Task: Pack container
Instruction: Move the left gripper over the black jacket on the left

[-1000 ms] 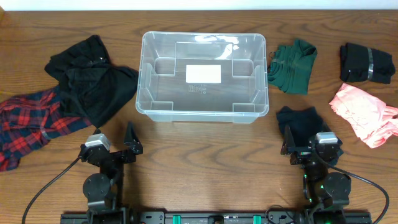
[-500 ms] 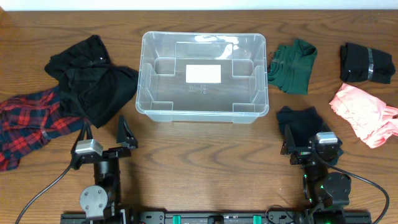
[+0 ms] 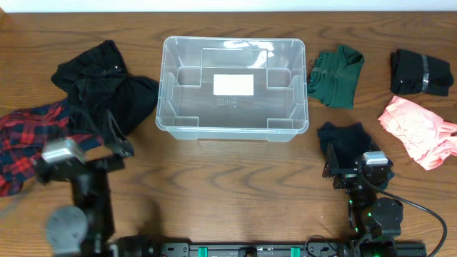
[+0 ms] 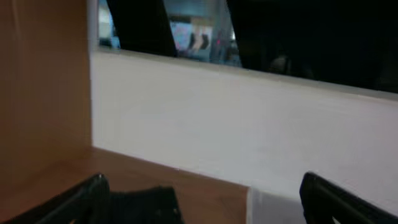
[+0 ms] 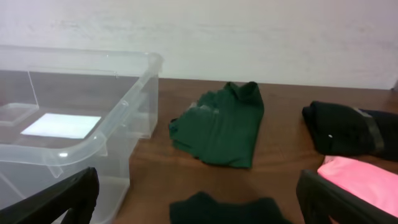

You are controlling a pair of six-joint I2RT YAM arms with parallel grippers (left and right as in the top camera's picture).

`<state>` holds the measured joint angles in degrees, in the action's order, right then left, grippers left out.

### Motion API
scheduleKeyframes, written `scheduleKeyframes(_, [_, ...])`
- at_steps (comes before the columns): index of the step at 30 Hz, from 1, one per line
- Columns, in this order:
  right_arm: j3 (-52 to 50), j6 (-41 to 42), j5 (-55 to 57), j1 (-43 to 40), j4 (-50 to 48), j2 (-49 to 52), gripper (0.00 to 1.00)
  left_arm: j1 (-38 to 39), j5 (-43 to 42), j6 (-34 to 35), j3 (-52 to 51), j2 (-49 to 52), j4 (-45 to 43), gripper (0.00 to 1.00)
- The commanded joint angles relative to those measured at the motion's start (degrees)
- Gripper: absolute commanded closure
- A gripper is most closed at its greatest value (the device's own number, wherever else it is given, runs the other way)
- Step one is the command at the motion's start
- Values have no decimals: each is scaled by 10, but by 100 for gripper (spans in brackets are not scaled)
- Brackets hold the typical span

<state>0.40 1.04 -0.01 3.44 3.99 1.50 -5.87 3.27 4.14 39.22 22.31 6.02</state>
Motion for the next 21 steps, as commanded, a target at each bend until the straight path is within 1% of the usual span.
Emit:
scheduleKeyframes(1, [-1,4,6,-5,3,1,1,-2,17,-24,123,96,61,2])
scheduleKeyframes(4, [-1,4,6,-5,3,1,1,-2,17,-24,203,174,127,2])
scheduleKeyframes(6, [-1,4,6,-5,3,1,1,-2,17,-24,224,214,141,2])
scheduleKeyframes(10, [-1,4,6,-5,3,1,1,-2,18,-24,224,266,160,2])
scheduleKeyframes(14, [-1,4,6,-5,3,1,1,-2,41,-24,224,304,165,2])
scheduleKeyframes(19, [-1,4,6,-5,3,1,1,-3,135,-27,224,352,162,2])
scheduleKeyframes(21, [-1,4,6,-5,3,1,1,-10,139,-56,224,373,160,2])
